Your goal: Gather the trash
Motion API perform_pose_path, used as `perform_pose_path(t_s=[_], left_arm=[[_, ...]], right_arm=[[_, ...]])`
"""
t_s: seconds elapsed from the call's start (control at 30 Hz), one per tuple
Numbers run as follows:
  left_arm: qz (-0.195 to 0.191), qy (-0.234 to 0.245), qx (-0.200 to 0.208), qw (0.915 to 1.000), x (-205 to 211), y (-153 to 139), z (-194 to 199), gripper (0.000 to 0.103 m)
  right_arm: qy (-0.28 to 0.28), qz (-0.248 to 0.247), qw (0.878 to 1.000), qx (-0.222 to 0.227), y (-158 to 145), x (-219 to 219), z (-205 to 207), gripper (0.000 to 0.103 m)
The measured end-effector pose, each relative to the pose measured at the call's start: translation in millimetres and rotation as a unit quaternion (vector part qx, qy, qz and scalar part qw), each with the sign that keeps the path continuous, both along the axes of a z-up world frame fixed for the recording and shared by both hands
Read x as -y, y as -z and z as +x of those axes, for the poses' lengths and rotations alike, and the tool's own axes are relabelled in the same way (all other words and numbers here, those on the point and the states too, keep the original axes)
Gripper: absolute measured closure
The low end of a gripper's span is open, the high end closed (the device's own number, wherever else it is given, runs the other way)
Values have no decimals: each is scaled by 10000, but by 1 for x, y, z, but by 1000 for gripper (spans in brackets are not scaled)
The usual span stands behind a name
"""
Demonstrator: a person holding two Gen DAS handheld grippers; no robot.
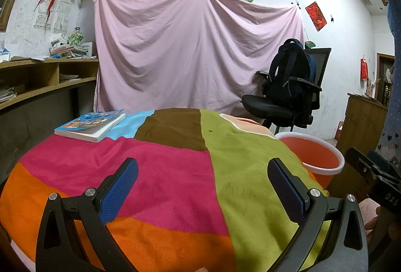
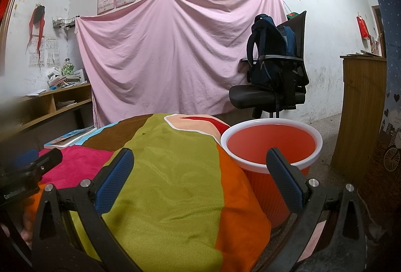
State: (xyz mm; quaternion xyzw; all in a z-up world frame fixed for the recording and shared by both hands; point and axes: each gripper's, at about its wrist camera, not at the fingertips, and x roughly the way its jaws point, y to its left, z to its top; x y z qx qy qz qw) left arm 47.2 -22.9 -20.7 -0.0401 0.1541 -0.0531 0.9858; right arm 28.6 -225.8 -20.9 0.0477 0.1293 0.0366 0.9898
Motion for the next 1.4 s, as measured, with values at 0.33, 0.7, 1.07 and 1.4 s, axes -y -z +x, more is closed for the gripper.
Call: perform_pose_path(t_s=[0.33,0.7,1.07,1.4], left_arm=[[0,7,6,10000,0,0,-1,2],[0,7,3,10000,0,0,0,2],[4,10,6,10000,0,-1,-1,2],[3,10,7,10000,0,-1,-1,2]], right_arm=[[-1,5,10000,-2,1,-1,0,0],[-1,7,10000,-8,0,-1,0,0],[-3,10,10000,-14,2,-2,1,0],[-5,13,10000,-15,1,-1,1,0]])
